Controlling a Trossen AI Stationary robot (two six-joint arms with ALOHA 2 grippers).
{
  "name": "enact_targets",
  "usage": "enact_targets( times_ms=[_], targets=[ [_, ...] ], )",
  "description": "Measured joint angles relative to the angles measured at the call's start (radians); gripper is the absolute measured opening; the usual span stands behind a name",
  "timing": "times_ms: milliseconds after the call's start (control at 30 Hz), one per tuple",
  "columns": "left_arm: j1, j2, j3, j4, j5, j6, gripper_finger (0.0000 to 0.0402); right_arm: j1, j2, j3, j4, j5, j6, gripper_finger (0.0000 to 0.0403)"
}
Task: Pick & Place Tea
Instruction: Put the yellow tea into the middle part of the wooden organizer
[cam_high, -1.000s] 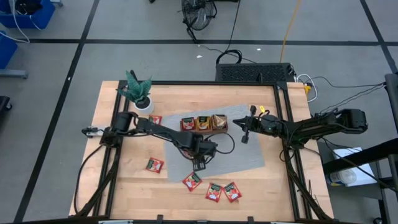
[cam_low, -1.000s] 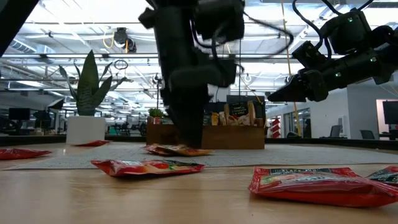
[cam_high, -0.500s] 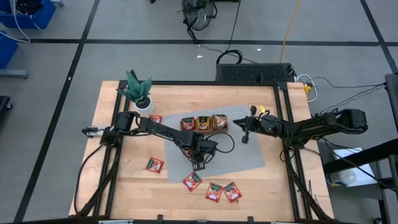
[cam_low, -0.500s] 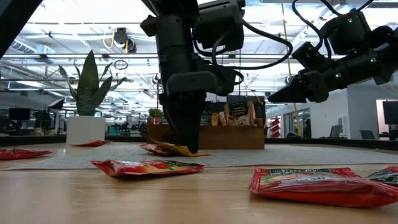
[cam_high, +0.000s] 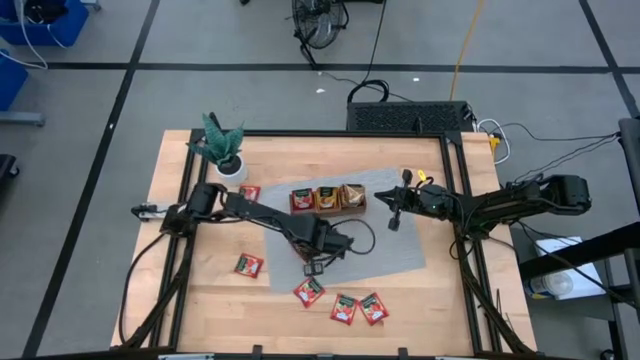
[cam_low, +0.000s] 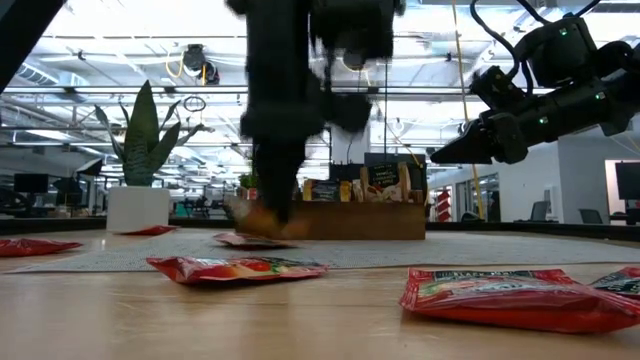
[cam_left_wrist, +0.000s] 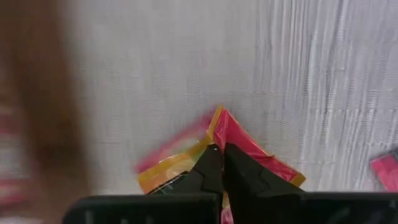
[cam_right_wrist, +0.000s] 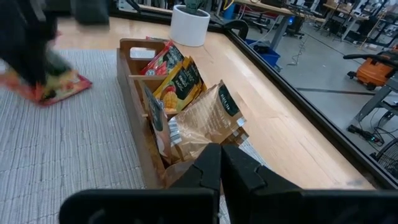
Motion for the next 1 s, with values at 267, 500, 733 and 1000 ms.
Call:
enact_targets(
  times_ms=[267,500,733,1000],
  targets=[
    [-0.009,-0.014,0.209,-0.176,-0.34,0.147,0.0005,0.0,0.0,0.0,-0.001,0.0,0.0,0.0],
    [0.04,-0.017,0.16,-0.022,-0.47,0.55,0.0005,0.0,0.0,0.0,-0.001,0.0,0.0,0.0],
    [0.108,-0.018,0.043,0.197,-0.479,0.791,0.0005,0.0,0.0,0.0,-0.004,0.0,0.0,0.0],
    [0.155,-0.019,-0.039,0.3,-0.478,0.887,0.0009,0.0,0.0,0.0,-0.004,0.001,-0.003,0.0]
  ],
)
